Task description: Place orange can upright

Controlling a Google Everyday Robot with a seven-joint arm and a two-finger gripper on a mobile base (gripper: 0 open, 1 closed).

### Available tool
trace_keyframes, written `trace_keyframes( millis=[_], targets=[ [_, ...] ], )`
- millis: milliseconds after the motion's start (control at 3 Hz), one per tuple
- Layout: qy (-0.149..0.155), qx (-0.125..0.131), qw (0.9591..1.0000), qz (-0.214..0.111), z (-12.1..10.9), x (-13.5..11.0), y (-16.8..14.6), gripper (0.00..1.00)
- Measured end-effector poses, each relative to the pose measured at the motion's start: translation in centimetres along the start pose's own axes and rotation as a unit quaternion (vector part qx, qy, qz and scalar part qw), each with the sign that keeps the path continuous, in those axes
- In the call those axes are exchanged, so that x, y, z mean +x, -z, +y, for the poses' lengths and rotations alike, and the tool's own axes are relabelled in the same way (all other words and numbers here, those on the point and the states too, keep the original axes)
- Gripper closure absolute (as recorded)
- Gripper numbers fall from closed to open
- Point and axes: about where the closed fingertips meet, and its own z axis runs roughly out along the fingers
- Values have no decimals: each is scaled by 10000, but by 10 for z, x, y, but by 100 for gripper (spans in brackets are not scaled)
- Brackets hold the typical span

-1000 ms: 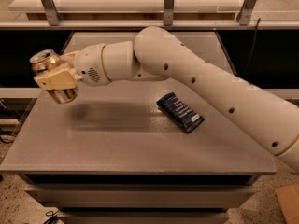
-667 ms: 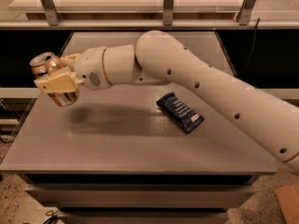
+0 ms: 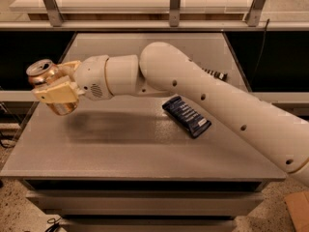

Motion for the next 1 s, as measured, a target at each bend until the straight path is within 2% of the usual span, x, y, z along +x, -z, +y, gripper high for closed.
trace_keyframes(
  millis=[333, 1000],
  targets=[
    [211, -152, 9996, -150, 7, 5, -12, 100],
    [271, -226, 9991, -248, 10, 10, -17, 100]
  ],
)
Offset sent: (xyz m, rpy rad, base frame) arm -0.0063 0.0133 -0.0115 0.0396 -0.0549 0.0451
